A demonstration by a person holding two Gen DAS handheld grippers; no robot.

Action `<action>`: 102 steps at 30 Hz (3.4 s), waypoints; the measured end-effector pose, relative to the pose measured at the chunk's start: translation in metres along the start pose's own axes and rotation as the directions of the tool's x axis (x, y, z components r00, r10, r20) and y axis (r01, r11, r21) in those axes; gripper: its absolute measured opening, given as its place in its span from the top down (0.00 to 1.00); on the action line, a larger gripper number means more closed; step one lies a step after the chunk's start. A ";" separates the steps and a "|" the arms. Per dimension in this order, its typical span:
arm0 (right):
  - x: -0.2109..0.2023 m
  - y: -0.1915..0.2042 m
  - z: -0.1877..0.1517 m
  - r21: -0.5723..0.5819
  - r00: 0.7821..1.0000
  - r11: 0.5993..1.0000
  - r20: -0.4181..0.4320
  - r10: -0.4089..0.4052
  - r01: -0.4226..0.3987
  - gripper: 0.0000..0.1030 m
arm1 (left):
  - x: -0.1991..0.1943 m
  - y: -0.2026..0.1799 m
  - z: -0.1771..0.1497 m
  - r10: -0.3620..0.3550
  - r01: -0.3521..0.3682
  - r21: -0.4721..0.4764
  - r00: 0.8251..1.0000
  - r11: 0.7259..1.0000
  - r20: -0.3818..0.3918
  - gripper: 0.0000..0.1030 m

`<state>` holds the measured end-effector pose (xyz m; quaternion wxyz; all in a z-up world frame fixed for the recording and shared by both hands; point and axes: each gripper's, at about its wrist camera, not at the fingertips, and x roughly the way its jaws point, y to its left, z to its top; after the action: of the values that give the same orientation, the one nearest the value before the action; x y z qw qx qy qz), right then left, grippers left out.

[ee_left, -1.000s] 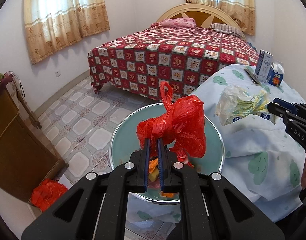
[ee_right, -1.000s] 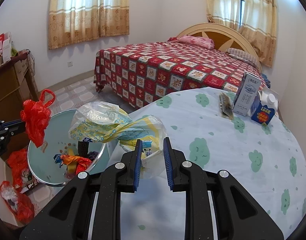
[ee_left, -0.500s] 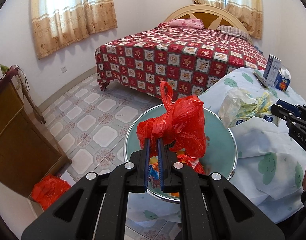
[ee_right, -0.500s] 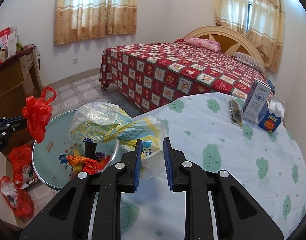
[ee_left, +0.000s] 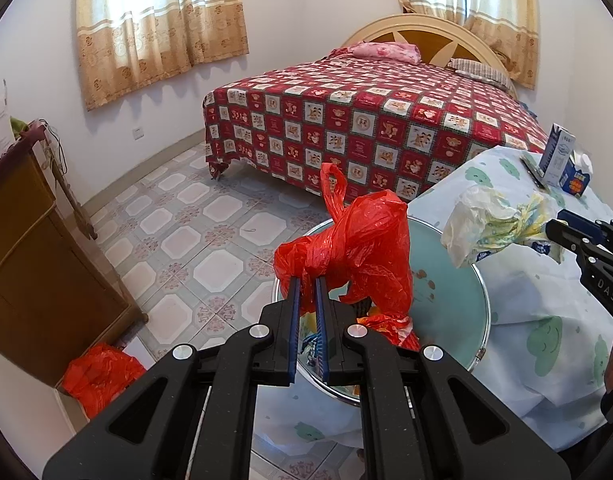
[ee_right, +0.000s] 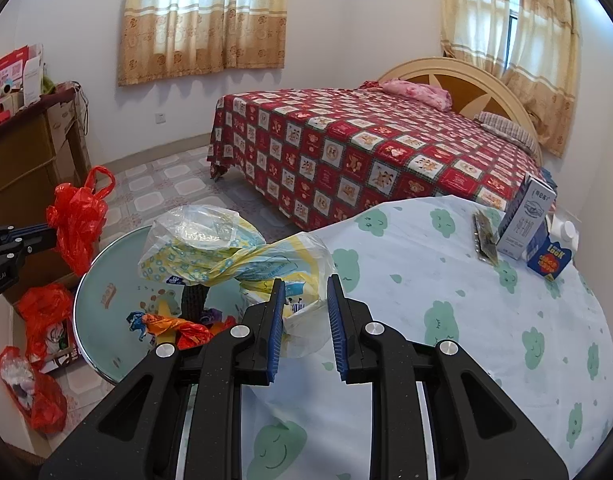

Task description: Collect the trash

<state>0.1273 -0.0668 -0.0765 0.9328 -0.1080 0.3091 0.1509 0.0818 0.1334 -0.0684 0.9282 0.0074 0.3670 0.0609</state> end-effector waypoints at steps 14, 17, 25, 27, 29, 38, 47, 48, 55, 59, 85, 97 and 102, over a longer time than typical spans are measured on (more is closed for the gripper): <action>0.004 0.010 0.010 -0.026 1.000 1.000 0.010 0.009 -0.009 0.78 | -0.001 0.005 0.002 0.003 -0.003 -0.011 1.000 1.000 0.008 0.93; 0.006 0.016 0.013 -0.037 1.000 0.999 0.014 0.012 -0.012 0.78 | -0.001 0.005 0.005 -0.001 0.001 -0.011 1.000 1.000 0.012 0.92; 0.014 0.024 0.012 -0.036 0.998 0.998 0.031 0.052 -0.051 0.65 | -0.003 0.000 0.007 -0.024 0.024 -0.008 0.999 1.000 0.027 0.80; 0.014 0.022 0.010 -0.026 0.998 0.998 0.032 0.054 -0.053 0.58 | -0.005 -0.001 0.007 -0.027 0.027 -0.016 0.999 1.000 0.033 0.60; 0.010 0.017 0.009 0.001 0.998 0.998 0.039 0.056 -0.056 0.52 | -0.008 -0.003 0.007 -0.027 0.027 -0.014 0.999 1.000 0.047 0.55; -0.059 -0.017 -0.012 0.105 0.991 0.995 0.132 -0.015 0.001 0.42 | -0.051 -0.015 0.009 -0.035 0.038 -0.016 0.987 0.999 0.154 0.26; -0.116 -0.032 -0.019 0.143 0.967 0.987 0.234 -0.099 0.066 0.35 | -0.091 -0.027 0.013 -0.060 0.061 0.005 0.969 0.998 0.240 0.16; -0.121 -0.037 -0.021 0.148 0.965 0.987 0.239 -0.104 0.069 0.35 | -0.093 -0.028 0.013 -0.056 0.056 0.006 0.968 0.998 0.243 0.15; -0.140 -0.046 -0.023 0.168 0.955 0.982 0.268 -0.128 0.084 0.32 | -0.098 -0.034 0.011 -0.063 0.059 0.022 0.965 0.998 0.254 0.12; -0.144 -0.046 -0.023 0.174 0.954 0.981 0.271 -0.131 0.085 0.31 | -0.097 -0.035 0.010 -0.063 0.059 0.023 0.967 0.998 0.247 0.12; -0.147 -0.043 -0.020 0.176 0.953 0.981 0.274 -0.130 0.083 0.29 | -0.096 -0.035 0.008 -0.055 0.050 0.027 0.968 0.998 0.246 0.12; -0.151 -0.040 -0.019 0.175 0.952 0.981 0.277 -0.131 0.084 0.29 | -0.096 -0.033 0.008 -0.057 0.052 0.028 0.967 0.998 0.247 0.12; -0.151 -0.040 -0.019 0.174 0.952 0.981 0.278 -0.131 0.084 0.29 | -0.097 -0.032 0.008 -0.053 0.048 0.026 0.967 0.999 0.249 0.12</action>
<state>0.0157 -0.1424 0.0052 0.9803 -0.0262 0.1746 0.0884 0.0206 0.0904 0.0013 0.9681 0.0150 0.2479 0.0322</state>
